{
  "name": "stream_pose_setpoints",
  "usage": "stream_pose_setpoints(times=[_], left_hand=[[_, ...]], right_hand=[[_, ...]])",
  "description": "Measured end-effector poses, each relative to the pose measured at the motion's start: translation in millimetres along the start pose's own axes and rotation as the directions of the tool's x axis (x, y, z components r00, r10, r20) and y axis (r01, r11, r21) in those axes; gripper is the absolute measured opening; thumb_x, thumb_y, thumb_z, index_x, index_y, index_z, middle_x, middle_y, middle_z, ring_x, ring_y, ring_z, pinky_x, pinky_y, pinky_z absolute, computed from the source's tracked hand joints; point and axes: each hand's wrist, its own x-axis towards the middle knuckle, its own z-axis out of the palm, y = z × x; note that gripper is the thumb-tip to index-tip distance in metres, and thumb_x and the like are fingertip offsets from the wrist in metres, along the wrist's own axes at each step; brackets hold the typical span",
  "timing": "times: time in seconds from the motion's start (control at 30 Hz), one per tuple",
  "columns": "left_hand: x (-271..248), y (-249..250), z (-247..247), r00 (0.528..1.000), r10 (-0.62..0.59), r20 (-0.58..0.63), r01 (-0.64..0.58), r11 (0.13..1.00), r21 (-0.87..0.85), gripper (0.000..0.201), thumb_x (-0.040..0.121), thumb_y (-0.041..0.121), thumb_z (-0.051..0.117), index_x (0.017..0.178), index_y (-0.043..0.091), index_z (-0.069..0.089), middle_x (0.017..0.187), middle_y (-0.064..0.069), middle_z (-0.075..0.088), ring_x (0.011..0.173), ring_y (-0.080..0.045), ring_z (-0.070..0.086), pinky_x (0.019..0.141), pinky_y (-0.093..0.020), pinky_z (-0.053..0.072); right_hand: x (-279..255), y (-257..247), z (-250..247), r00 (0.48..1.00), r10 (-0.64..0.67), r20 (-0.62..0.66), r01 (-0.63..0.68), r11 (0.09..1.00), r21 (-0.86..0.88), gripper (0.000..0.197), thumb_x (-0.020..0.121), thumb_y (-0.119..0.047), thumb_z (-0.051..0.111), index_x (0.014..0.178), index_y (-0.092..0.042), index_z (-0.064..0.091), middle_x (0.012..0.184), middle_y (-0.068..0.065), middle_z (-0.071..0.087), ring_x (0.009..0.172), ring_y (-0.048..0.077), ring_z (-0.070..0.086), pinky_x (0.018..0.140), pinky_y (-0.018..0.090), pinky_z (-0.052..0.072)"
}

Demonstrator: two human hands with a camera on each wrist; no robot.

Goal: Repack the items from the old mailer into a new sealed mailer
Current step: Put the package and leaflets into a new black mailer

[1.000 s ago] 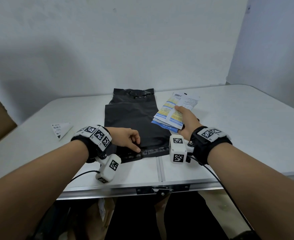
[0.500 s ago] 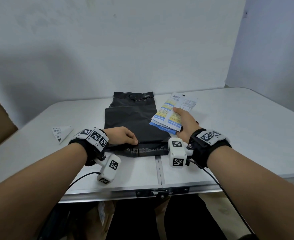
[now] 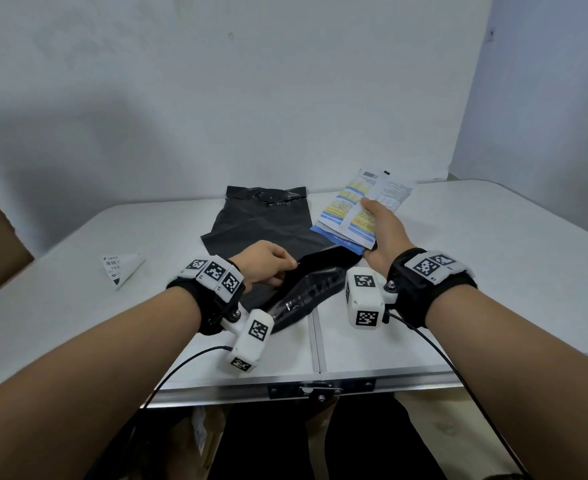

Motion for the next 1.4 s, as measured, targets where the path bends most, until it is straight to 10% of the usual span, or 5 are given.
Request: stream_pose_setpoints(times=[0.33,0.47,0.8,1.17,1.4], left_hand=[[26,24,27,0.997,0.03,-0.066,-0.03,1.0,0.011,0.016,0.091,0.019,0.058,0.076,0.014,0.062,0.066,-0.003,0.052,0.052,-0.012,0.045,0.048,-0.019,0.042],[32,34,27,0.989,0.053,-0.137,-0.041,0.995,0.09,0.015,0.092,0.017,0.052,0.085,0.009,0.062,0.066,-0.007,0.053,0.052,-0.019,0.044,0.048,-0.022,0.034],[42,57,16,0.932,0.23,-0.28,-0.116,0.921,0.371,0.021,0.094,0.024,0.047,0.1,0.008,0.06,0.109,-0.011,0.065,0.105,-0.028,0.058,0.092,-0.034,0.044],[19,68,11,0.864,0.502,-0.039,-0.409,0.745,0.526,0.015,0.088,0.022,0.062,0.093,0.011,0.069,0.088,0.0,0.068,0.079,-0.009,0.056,0.06,-0.01,0.035],[11,63,15,0.892,0.447,0.061,-0.438,0.826,0.354,0.014,0.086,0.023,0.067,0.091,0.012,0.072,0.087,0.001,0.07,0.081,-0.008,0.059,0.083,-0.022,0.046]], right_hand=[[-14,-17,-21,0.986,0.108,0.123,-0.067,0.951,-0.302,0.031,0.088,-0.022,0.062,0.117,-0.012,0.061,0.11,0.012,0.07,0.087,0.028,0.07,0.079,0.038,0.057],[-19,-22,-26,0.967,0.228,0.11,-0.106,0.762,-0.639,0.039,0.073,-0.033,0.074,0.106,-0.013,0.069,0.116,0.01,0.067,0.108,0.031,0.062,0.098,0.04,0.048],[-29,-41,-31,0.836,0.539,0.1,-0.103,0.334,-0.937,0.036,0.088,-0.027,0.061,0.119,-0.007,0.062,0.115,0.015,0.067,0.091,0.029,0.065,0.07,0.028,0.056],[-14,-22,-23,0.805,0.568,0.168,-0.259,0.593,-0.762,0.026,0.086,-0.027,0.061,0.094,-0.002,0.064,0.096,0.016,0.068,0.08,0.026,0.065,0.083,0.037,0.052],[-9,-5,-11,0.825,0.534,0.183,-0.285,0.674,-0.682,0.022,0.08,-0.026,0.061,0.095,-0.009,0.059,0.098,0.013,0.06,0.083,0.025,0.058,0.088,0.036,0.047]])
